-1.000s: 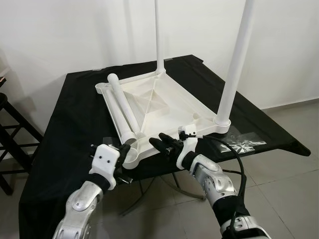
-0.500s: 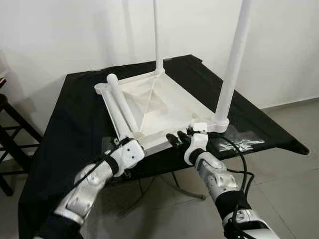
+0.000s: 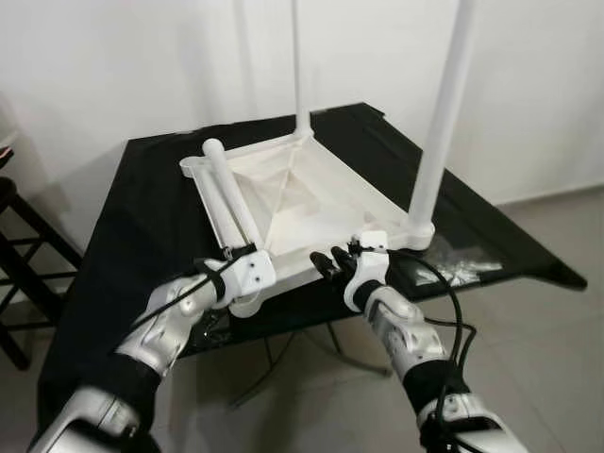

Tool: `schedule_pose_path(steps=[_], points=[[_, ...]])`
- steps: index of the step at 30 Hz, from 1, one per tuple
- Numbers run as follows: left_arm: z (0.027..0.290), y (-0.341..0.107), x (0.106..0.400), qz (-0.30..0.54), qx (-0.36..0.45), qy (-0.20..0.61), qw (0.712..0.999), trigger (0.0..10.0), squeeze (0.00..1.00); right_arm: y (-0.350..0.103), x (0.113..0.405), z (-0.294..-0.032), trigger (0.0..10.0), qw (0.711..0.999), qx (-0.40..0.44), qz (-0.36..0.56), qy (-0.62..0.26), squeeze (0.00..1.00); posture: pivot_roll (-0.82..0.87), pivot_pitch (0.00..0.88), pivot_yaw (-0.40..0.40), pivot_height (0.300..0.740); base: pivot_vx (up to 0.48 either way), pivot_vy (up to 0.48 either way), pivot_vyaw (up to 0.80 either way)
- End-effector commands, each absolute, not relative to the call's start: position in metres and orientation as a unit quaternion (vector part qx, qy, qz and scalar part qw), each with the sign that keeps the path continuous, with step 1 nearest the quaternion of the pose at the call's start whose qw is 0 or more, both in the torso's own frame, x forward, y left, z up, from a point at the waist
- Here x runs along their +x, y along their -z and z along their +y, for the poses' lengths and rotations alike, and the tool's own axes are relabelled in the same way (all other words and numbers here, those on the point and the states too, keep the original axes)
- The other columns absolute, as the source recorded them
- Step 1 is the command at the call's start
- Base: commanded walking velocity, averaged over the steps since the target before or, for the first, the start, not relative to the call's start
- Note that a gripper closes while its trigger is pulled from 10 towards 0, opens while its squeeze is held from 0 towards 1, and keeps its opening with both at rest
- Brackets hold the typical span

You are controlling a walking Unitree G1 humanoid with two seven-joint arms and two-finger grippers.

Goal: Building children table

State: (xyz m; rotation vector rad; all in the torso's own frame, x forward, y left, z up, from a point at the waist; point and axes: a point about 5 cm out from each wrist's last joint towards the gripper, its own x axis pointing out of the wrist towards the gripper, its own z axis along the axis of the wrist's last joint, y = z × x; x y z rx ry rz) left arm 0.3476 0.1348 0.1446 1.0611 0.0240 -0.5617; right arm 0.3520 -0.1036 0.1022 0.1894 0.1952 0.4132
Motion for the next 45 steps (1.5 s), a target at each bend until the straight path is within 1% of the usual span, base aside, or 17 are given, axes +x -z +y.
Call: schedule_pose_path(steps=[1,5,11,12,13,14,15,16,17,18,24,26,30,38,40,41,45], points=[[0.144,-0.135,0.352,0.044,0.537,0.246,0.806,10.0,1.0,-0.103,0.353,-0.1,10.0,0.969,0.091,0.098,-0.209,0.0,-0.07,0.0,0.049,0.74,0.0,0.0,0.0],[0.158,-0.14,0.364,0.062,0.564,0.192,0.8,10.0,1.0,-0.102,0.354,-0.099,10.0,0.97,0.089,0.099,-0.204,0.0,-0.07,0.0,0.048,0.74,0.0,0.0,0.0],[0.162,-0.137,0.367,0.077,0.567,0.185,0.799,10.0,1.0,-0.101,0.353,-0.099,10.0,0.97,0.087,0.098,-0.204,0.0,-0.07,0.0,0.049,0.74,0.0,0.0,0.0],[0.161,-0.137,0.37,0.078,0.566,0.181,0.8,10.0,0.55,-0.101,0.353,-0.099,10.0,0.97,0.087,0.098,-0.204,0.0,-0.07,0.0,0.049,0.74,0.0,0.0,0.0],[0.161,-0.137,0.37,0.078,0.566,0.181,0.8,10.0,0.55,-0.101,0.353,-0.099,10.0,0.97,0.087,0.098,-0.204,0.0,-0.07,0.0,0.049,0.74,0.0,0.0,0.0],[0.16,-0.138,0.371,0.077,0.566,0.18,0.801,10.0,0.47,-0.101,0.353,-0.098,10.0,0.97,0.087,0.098,-0.204,0.0,-0.07,0.0,0.052,0.74,0.0,0.0,0.0],[0.16,-0.138,0.371,0.077,0.566,0.18,0.801,10.0,0.47,-0.101,0.353,-0.098,10.0,0.97,0.087,0.098,-0.204,0.0,-0.07,0.0,0.052,0.74,0.0,0.0,0.0],[0.158,-0.138,0.373,0.077,0.567,0.179,0.801,10.0,0.06,-0.101,0.353,-0.098,10.0,0.97,0.087,0.098,-0.204,0.0,-0.07,0.0,0.052,0.74,0.0,0.0,0.0],[0.158,-0.138,0.373,0.077,0.567,0.179,0.801,10.0,0.06,-0.101,0.353,-0.098,10.0,0.97,0.087,0.098,-0.204,0.0,-0.07,0.0,0.052,0.74,0.0,0.0,0.0],[0.156,-0.138,0.375,0.076,0.565,0.175,0.803,10.0,0.0,-0.101,0.353,-0.098,10.0,0.97,0.086,0.098,-0.204,0.0,-0.08,0.0,0.054,0.74,0.0,0.0,0.0],[0.14,-0.135,0.38,0.084,0.515,0.166,0.837,10.0,0.0,-0.1,0.352,-0.097,10.0,0.97,0.087,0.098,-0.205,0.0,-0.08,0.0,0.057,0.74,0.0,0.0,0.0],[0.138,-0.135,0.381,0.085,0.509,0.164,0.841,10.0,0.0,-0.1,0.352,-0.097,10.0,0.97,0.087,0.098,-0.205,0.0,-0.08,0.0,0.058,0.74,0.0,0.0,0.0],[0.137,-0.139,0.385,0.089,0.494,0.121,0.857,10.0,0.0,-0.1,0.352,-0.096,10.0,0.97,0.089,0.097,-0.204,0.0,-0.08,0.0,0.06,0.74,0.0,0.0,0.0],[0.143,-0.144,0.389,0.08,0.505,0.086,0.855,10.0,0.0,-0.1,0.352,-0.096,10.0,0.97,0.09,0.098,-0.204,0.0,-0.08,0.0,0.06,0.74,0.0,0.0,0.0],[0.144,-0.143,0.389,0.074,0.514,0.076,0.851,10.0,0.0,-0.1,0.351,-0.096,10.0,0.97,0.091,0.098,-0.204,0.0,-0.08,0.0,0.066,0.74,0.0,0.0,0.0],[0.151,-0.141,0.389,0.06,0.536,0.053,0.84,10.0,0.0,-0.1,0.351,-0.095,10.0,0.97,0.092,0.098,-0.204,0.0,-0.09,0.0,0.065,0.74,0.0,0.0,0.0],[0.157,-0.143,0.39,0.051,0.547,0.036,0.835,10.0,0.0,-0.099,0.351,-0.095,10.0,0.97,0.092,0.097,-0.204,0.0,-0.09,0.0,0.066,0.74,0.0,0.0,0.0]])
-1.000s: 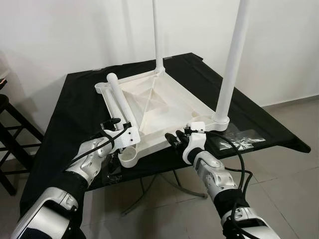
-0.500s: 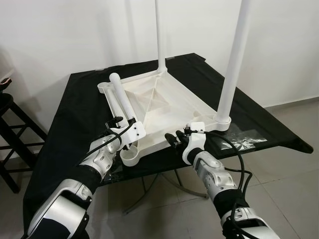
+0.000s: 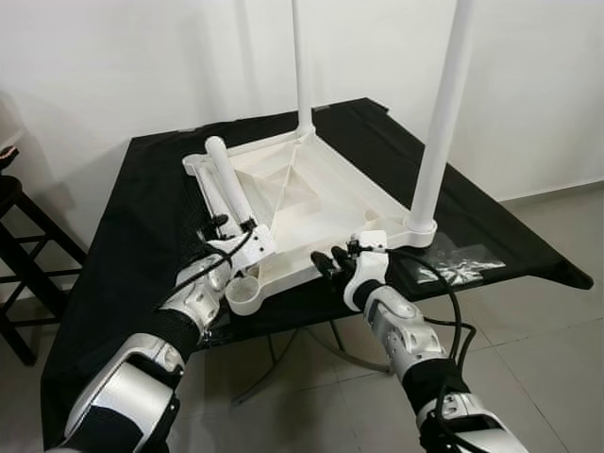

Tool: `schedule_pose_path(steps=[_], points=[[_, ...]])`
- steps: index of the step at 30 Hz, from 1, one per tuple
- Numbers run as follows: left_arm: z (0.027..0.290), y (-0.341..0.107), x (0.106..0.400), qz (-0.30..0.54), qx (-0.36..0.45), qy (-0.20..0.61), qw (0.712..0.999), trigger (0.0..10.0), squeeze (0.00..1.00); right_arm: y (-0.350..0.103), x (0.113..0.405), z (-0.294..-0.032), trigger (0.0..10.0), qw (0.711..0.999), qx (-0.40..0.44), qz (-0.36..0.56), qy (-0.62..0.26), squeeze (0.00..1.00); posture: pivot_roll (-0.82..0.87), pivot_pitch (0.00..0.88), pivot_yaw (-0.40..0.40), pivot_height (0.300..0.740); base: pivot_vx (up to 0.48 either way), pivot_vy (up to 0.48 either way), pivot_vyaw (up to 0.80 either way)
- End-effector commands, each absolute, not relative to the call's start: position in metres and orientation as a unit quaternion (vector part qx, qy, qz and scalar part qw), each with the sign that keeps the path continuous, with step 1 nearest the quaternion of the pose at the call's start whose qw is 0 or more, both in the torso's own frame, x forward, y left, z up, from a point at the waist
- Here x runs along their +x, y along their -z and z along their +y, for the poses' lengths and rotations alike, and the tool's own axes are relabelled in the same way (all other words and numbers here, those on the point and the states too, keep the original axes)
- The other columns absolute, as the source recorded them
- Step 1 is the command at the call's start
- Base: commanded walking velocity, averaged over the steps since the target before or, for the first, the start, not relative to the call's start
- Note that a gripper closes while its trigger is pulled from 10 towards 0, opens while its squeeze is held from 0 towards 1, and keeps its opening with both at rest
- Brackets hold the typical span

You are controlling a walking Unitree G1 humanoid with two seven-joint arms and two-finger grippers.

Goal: Building children table

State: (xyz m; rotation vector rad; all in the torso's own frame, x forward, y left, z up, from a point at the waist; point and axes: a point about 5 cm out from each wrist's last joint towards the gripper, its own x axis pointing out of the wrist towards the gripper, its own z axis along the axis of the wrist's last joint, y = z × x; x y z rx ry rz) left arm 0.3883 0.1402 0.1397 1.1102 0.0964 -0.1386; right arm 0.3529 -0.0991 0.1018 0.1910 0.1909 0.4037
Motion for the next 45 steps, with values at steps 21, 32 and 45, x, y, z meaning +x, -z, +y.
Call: schedule_pose_path(steps=[21,32,45], points=[[0.145,-0.156,0.396,-0.024,0.578,0.082,0.812,0.0,0.0,-0.099,0.35,-0.096,10.0,0.97,0.091,0.098,-0.203,0.0,-0.1,0.0,0.069,0.74,0.0,0.0,0.0],[0.167,-0.169,0.397,-0.04,0.544,0.017,0.838,0.0,0.0,-0.1,0.352,-0.096,10.0,0.97,0.088,0.098,-0.203,0.0,-0.1,0.0,0.064,0.74,0.0,0.0,0.0],[0.205,-0.225,0.388,-0.16,0.38,-0.092,0.906,0.0,0.0,-0.1,0.353,-0.096,10.0,0.97,0.086,0.097,-0.204,0.0,-0.1,0.0,0.056,0.74,0.0,0.0,0.0]])
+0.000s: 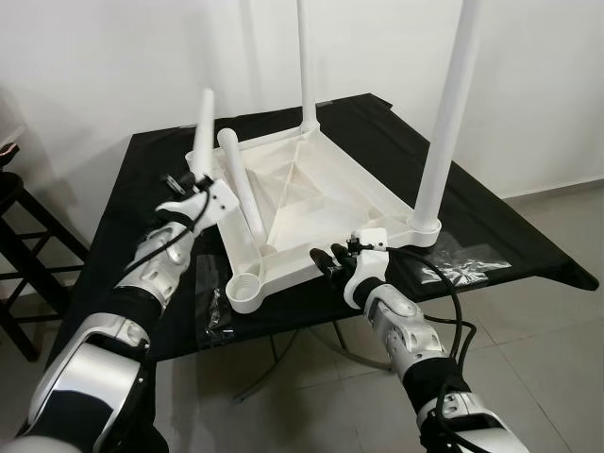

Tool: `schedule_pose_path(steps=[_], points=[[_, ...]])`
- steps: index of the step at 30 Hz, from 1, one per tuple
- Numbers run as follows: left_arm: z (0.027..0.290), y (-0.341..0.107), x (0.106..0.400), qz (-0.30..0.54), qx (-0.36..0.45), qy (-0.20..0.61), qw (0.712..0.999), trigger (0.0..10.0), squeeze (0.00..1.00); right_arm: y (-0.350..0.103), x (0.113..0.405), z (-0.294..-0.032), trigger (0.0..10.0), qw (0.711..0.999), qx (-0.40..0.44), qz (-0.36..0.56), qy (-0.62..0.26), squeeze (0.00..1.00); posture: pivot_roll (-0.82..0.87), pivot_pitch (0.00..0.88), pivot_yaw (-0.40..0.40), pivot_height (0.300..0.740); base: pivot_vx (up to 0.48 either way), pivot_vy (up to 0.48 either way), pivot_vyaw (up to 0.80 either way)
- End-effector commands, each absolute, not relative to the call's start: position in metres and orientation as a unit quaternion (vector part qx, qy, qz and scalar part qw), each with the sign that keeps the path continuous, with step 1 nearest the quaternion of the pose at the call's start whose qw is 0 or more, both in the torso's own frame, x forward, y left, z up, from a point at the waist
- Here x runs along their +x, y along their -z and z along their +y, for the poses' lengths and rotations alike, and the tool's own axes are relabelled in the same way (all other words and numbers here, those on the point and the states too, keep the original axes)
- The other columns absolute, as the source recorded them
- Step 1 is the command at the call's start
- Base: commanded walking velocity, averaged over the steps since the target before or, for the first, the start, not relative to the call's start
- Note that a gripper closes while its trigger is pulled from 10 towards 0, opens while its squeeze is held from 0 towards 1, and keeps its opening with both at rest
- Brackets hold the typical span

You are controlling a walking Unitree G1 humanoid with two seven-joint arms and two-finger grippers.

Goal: Building children table

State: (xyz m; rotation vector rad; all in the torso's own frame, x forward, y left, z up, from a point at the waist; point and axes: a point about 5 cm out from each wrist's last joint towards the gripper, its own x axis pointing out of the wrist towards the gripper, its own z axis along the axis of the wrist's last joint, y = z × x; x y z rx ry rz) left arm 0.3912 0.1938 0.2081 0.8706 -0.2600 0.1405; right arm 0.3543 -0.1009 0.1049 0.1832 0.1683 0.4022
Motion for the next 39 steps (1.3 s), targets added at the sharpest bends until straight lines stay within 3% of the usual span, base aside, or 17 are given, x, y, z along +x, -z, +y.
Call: schedule_pose_path(steps=[1,6,7,8,9,12,17,22,26,31,32,34,35,36,37,38,39], points=[[0.205,-0.225,0.388,-0.16,0.38,-0.092,0.906,0.0,0.0,-0.1,0.353,-0.096,10.0,0.97,0.086,0.097,-0.204,0.0,-0.1,0.0,0.056,0.74,0.0,0.0,0.0],[0.221,-0.265,0.367,-0.281,0.125,-0.079,0.948,0.0,0.0,-0.105,0.354,-0.095,10.0,0.967,0.098,0.081,-0.22,0.0,-0.1,0.0,0.051,0.74,0.0,0.0,0.0],[0.221,-0.265,0.367,-0.281,0.125,-0.079,0.948,0.0,0.0,-0.105,0.354,-0.095,10.0,0.967,0.098,0.081,-0.22,0.0,-0.1,0.0,0.051,0.74,0.0,0.0,0.0],[0.226,-0.274,0.358,-0.31,0.039,-0.052,0.949,0.0,0.0,-0.109,0.353,-0.094,10.0,0.964,0.11,0.07,-0.232,0.0,-0.1,0.0,0.05,0.74,0.0,0.0,0.0],[0.226,-0.274,0.358,-0.31,0.039,-0.052,0.949,0.0,0.0,-0.109,0.353,-0.094,10.0,0.964,0.11,0.07,-0.232,0.0,-0.1,0.0,0.05,0.74,0.0,0.0,0.0],[0.234,-0.276,0.34,-0.332,-0.11,0.021,0.937,0.0,0.0,-0.122,0.351,-0.09,10.0,0.951,0.148,0.034,-0.269,0.0,-0.09,0.0,0.05,0.74,0.0,0.0,0.0],[0.237,-0.27,0.325,-0.337,-0.177,0.075,0.922,0.0,0.0,-0.134,0.349,-0.087,10.0,0.934,0.186,0.008,-0.304,0.0,-0.07,0.0,0.04,0.74,0.0,0.0,0.0],[0.222,-0.253,0.299,-0.326,-0.243,0.208,0.889,0.0,0.0,-0.171,0.351,-0.091,10.0,0.871,0.326,-0.033,-0.367,0.0,-0.06,0.0,0.038,0.74,0.0,0.0,0.0],[0.201,-0.232,0.277,-0.286,-0.294,0.329,0.851,0.0,0.0,-0.205,0.345,-0.095,10.0,0.785,0.414,-0.082,-0.453,0.0,-0.05,0.0,0.034,0.74,0.0,0.0,0.0],[0.185,-0.219,0.257,-0.253,-0.307,0.417,0.817,0.0,0.0,-0.214,0.34,-0.092,10.0,0.745,0.435,-0.092,-0.497,0.0,-0.05,0.0,0.032,0.74,0.0,0.0,0.0],[0.184,-0.217,0.252,-0.25,-0.318,0.429,0.808,1.8,0.0,-0.217,0.334,-0.09,10.0,0.723,0.44,-0.094,-0.525,0.0,-0.05,0.0,0.029,0.74,0.0,0.0,0.0],[0.184,-0.216,0.249,-0.252,-0.331,0.432,0.8,1.8,0.0,-0.218,0.33,-0.088,10.0,0.707,0.444,-0.095,-0.542,0.0,-0.05,0.0,0.029,0.74,0.0,0.0,0.0],[0.185,-0.215,0.247,-0.256,-0.342,0.431,0.795,4.3,0.0,-0.22,0.326,-0.086,10.0,0.691,0.449,-0.094,-0.559,0.0,-0.04,0.0,0.027,0.74,0.0,0.0,0.0],[0.185,-0.215,0.247,-0.256,-0.342,0.431,0.795,4.3,0.0,-0.22,0.326,-0.086,10.0,0.691,0.449,-0.094,-0.559,0.0,-0.04,0.0,0.027,0.74,0.0,0.0,0.0],[0.186,-0.214,0.246,-0.26,-0.352,0.429,0.79,6.4,0.0,-0.222,0.321,-0.085,10.0,0.672,0.455,-0.091,-0.577,0.0,-0.04,0.0,0.026,0.74,0.0,0.0,0.0],[0.186,-0.214,0.246,-0.26,-0.352,0.429,0.79,6.4,0.0,-0.222,0.321,-0.085,10.0,0.672,0.455,-0.091,-0.577,0.0,-0.04,0.0,0.026,0.74,0.0,0.0,0.0],[0.185,-0.212,0.243,-0.259,-0.362,0.433,0.784,10.0,0.0,-0.222,0.315,-0.083,10.0,0.654,0.456,-0.084,-0.598,0.0,-0.04,0.0,0.021,0.74,0.0,0.0,0.0]])
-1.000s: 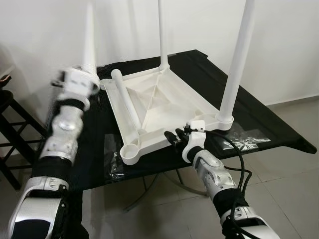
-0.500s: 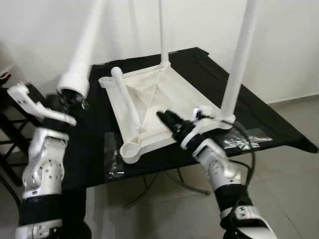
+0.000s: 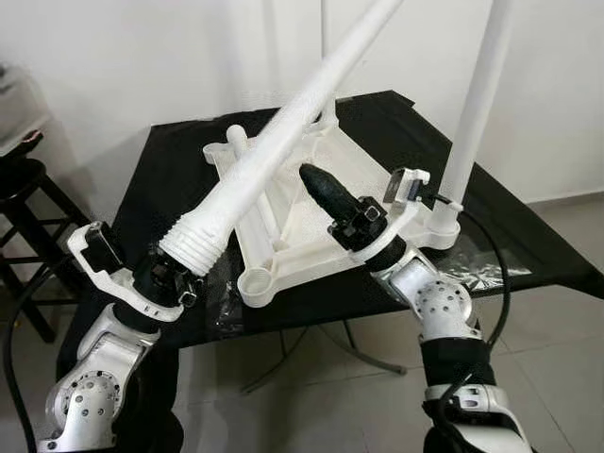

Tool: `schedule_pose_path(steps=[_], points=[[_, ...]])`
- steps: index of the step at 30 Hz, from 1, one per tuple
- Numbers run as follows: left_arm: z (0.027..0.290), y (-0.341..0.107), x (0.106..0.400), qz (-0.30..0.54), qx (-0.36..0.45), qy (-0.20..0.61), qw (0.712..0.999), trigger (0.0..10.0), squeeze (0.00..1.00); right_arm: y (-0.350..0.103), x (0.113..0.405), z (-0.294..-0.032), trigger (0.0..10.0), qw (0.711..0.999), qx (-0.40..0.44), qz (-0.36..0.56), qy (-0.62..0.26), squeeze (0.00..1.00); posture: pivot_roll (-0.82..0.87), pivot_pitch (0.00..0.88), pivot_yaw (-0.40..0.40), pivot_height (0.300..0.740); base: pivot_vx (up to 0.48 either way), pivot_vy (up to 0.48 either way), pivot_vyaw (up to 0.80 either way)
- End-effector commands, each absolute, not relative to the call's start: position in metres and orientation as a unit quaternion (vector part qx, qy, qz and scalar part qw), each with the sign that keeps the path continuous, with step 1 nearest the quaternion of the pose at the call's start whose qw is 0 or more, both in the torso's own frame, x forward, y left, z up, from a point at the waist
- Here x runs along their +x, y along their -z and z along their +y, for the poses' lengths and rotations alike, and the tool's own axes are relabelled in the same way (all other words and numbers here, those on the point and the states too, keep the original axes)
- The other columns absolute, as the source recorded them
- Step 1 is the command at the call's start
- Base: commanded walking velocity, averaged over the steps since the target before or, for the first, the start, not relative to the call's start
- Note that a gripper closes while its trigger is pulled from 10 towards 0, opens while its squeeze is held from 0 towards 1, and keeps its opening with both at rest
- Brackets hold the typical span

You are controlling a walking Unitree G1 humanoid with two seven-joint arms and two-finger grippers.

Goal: Building children table

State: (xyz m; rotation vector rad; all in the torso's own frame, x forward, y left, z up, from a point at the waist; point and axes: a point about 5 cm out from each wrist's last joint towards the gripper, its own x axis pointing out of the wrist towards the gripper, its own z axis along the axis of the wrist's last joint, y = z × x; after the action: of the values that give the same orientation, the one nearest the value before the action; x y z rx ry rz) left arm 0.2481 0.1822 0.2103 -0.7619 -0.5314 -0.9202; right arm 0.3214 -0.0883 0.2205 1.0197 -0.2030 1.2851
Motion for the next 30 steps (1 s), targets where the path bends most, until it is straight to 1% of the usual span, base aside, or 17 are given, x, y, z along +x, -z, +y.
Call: schedule_pose_path(steps=[1,2,3,4,6,7,8,9,10,12,13,14,15,21,24,26,30], points=[[0.183,-0.209,0.241,-0.255,-0.371,0.441,0.776,10.0,0.0,-0.224,0.307,-0.08,10.0,0.633,0.45,-0.079,-0.625,0.0,-0.04,0.0,0.018,0.74,0.0,0.0,0.0],[0.181,-0.208,0.239,-0.252,-0.376,0.447,0.771,10.0,0.0,-0.225,0.302,-0.078,10.0,0.619,0.445,-0.076,-0.642,0.0,-0.04,0.0,0.018,0.74,0.0,0.0,0.0],[0.18,-0.207,0.238,-0.249,-0.38,0.452,0.768,10.0,0.0,-0.227,0.296,-0.077,10.0,0.596,0.443,-0.075,-0.666,0.0,-0.04,0.0,0.017,0.74,0.0,0.0,0.0],[0.179,-0.206,0.238,-0.248,-0.381,0.454,0.766,10.0,0.0,-0.228,0.293,-0.077,10.0,0.581,0.442,-0.075,-0.679,0.0,-0.04,0.0,0.017,0.74,0.0,0.0,0.0],[0.179,-0.206,0.238,-0.248,-0.381,0.454,0.766,10.0,0.0,-0.228,0.293,-0.077,10.0,0.581,0.442,-0.075,-0.679,0.0,-0.04,0.0,0.017,0.74,0.0,0.0,0.0],[0.177,-0.205,0.237,-0.245,-0.385,0.457,0.763,10.0,0.0,-0.23,0.287,-0.076,10.0,0.561,0.438,-0.074,-0.699,1.0,-0.03,0.0,0.016,0.74,0.0,0.0,0.0],[0.175,-0.205,0.237,-0.243,-0.388,0.46,0.761,10.0,0.0,-0.231,0.283,-0.075,10.0,0.548,0.434,-0.074,-0.711,1.0,-0.03,0.0,0.016,0.74,0.0,0.0,0.0],[0.172,-0.205,0.235,-0.243,-0.394,0.467,0.753,10.0,0.0,-0.231,0.282,-0.074,10.0,0.541,0.431,-0.071,-0.719,1.0,-0.03,0.0,0.014,0.74,0.0,0.0,0.0],[0.172,-0.205,0.235,-0.243,-0.394,0.467,0.753,10.0,0.0,-0.231,0.282,-0.074,10.0,0.541,0.431,-0.071,-0.719,1.0,-0.03,0.0,0.014,0.74,0.0,0.0,0.0],[0.166,-0.206,0.232,-0.242,-0.405,0.483,0.738,10.0,0.0,-0.231,0.283,-0.067,10.0,0.553,0.42,-0.068,-0.717,1.0,-0.03,0.0,0.012,0.74,0.0,0.0,0.0],[0.166,-0.206,0.232,-0.242,-0.405,0.483,0.738,10.0,0.0,-0.231,0.283,-0.067,10.0,0.553,0.42,-0.068,-0.717,1.0,-0.03,0.0,0.012,0.74,0.0,0.0,0.0],[0.162,-0.206,0.231,-0.241,-0.41,0.489,0.731,10.0,0.0,-0.229,0.288,-0.062,10.0,0.574,0.42,-0.061,-0.701,0.56,-0.03,0.0,0.012,0.74,0.0,0.0,0.0],[0.159,-0.206,0.23,-0.238,-0.414,0.495,0.726,10.0,0.0,-0.229,0.29,-0.059,10.0,0.58,0.421,-0.057,-0.695,0.0,-0.02,0.0,0.012,0.74,0.0,0.0,0.0],[0.152,-0.205,0.226,-0.236,-0.424,0.511,0.709,10.0,0.0,-0.228,0.287,-0.057,10.0,0.576,0.419,-0.05,-0.7,0.0,-0.02,0.0,0.011,0.74,0.0,0.0,0.0],[0.152,-0.206,0.225,-0.238,-0.423,0.515,0.706,10.0,0.0,-0.224,0.287,-0.058,10.0,0.584,0.412,-0.044,-0.698,0.0,-0.02,0.0,0.01,0.74,0.0,0.0,0.0],[0.152,-0.206,0.225,-0.238,-0.423,0.515,0.706,10.0,0.0,-0.224,0.287,-0.058,10.0,0.584,0.412,-0.044,-0.698,0.0,-0.02,0.0,0.01,0.74,0.0,0.0,0.0],[0.147,-0.203,0.221,-0.22,-0.418,0.535,0.701,10.0,0.0,-0.224,0.288,-0.058,10.0,0.59,0.412,-0.049,-0.693,0.0,-0.02,0.0,0.01,0.74,0.0,0.0,0.0]])
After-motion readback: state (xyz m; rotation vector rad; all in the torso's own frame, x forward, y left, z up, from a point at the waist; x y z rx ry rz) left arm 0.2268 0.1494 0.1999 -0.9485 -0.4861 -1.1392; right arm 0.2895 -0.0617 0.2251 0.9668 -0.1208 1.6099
